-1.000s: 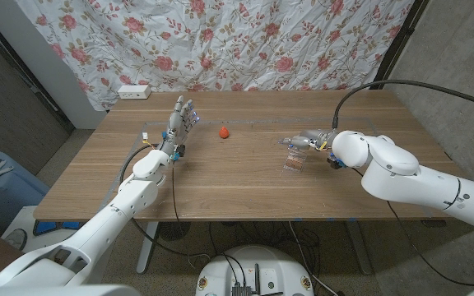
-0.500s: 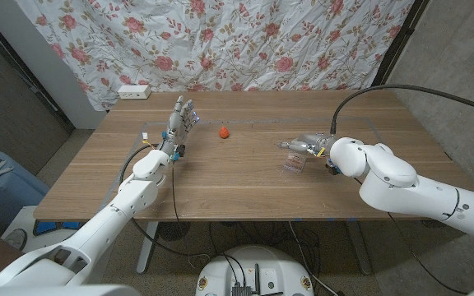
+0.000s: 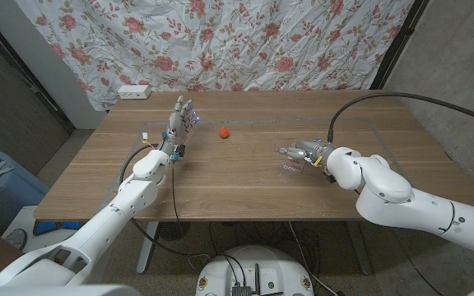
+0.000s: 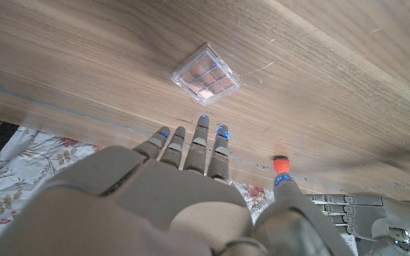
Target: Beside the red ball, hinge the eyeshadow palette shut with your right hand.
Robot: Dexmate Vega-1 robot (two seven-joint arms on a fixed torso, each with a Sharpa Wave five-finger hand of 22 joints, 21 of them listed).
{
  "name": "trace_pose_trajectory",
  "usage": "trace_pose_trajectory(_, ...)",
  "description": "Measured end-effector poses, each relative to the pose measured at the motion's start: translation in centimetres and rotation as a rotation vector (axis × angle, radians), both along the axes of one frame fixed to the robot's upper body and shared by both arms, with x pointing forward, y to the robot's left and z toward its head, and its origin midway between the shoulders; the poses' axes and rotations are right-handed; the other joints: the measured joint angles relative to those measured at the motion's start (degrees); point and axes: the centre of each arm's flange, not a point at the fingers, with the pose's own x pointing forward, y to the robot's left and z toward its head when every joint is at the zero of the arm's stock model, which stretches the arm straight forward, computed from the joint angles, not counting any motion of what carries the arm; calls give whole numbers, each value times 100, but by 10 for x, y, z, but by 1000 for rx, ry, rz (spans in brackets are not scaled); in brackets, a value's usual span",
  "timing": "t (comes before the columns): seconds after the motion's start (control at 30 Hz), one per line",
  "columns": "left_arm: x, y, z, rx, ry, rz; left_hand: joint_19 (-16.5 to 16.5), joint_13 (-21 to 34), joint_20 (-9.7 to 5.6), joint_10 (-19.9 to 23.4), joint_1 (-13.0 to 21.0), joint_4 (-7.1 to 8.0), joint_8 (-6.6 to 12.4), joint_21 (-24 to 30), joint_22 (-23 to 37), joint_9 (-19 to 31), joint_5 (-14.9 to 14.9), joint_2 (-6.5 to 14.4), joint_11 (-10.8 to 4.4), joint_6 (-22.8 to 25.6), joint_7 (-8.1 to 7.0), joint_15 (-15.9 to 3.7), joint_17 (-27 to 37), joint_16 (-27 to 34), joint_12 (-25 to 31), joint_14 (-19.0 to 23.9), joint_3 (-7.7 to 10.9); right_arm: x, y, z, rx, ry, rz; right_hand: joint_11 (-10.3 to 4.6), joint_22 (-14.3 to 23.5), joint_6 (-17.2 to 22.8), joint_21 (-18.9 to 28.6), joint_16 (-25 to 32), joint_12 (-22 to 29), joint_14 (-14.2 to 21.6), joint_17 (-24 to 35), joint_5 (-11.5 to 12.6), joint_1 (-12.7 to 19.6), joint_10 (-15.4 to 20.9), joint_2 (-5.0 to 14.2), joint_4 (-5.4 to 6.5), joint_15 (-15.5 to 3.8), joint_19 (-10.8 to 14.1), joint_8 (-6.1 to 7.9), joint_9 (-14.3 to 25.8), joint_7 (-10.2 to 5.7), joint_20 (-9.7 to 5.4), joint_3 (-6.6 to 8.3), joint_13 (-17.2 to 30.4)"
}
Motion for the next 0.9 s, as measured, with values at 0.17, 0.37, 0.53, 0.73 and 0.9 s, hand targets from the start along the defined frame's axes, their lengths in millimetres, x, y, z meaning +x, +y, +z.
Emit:
trace_pose_trajectory(0.17,0,0,0,0,0,0,0,0,0,0,0,0,0,0,0,0,0,0,0,0,0,0,0,0,0,0,0,-2,1,-8,-8,-19,-1,-6,0,0,0,0,0,-30,0,0,31,-85,-30,-1,-31,61,0,0,0,-60,1,1)
trace_pose_trajectory(0.37,0,0,0,0,0,0,0,0,0,0,0,0,0,0,0,0,0,0,0,0,0,0,0,0,0,0,0,-4,1,-14,-7,-54,-1,-44,0,0,0,0,-22,-29,-29,0,120,-185,-22,-73,-32,122,0,0,0,-122,73,-28)
trace_pose_trajectory(0.53,0,0,0,0,0,0,0,0,0,0,0,0,0,0,0,0,0,0,0,0,0,0,0,0,0,0,0,-5,2,-23,-1,-86,1,-83,0,-105,0,-40,-22,-60,-55,0,227,-351,45,-128,-63,144,0,0,-39,-99,128,-54)
trace_pose_trajectory(0.73,0,0,0,0,0,0,0,0,0,0,0,0,0,0,0,0,0,0,0,0,0,0,0,0,0,0,0,-6,2,-31,1,-121,1,-105,0,-246,0,-40,-22,-100,-55,0,227,-532,45,-152,-103,164,-61,0,-20,-79,152,-74)
trace_pose_trajectory(0.9,0,0,0,0,0,0,0,0,0,0,0,0,0,0,0,0,0,0,0,0,0,0,0,0,0,0,0,-6,3,-39,-5,-138,2,-177,0,-414,-5,-89,-22,-239,-38,0,226,-686,46,-152,-35,97,-61,-28,0,-13,152,-79)
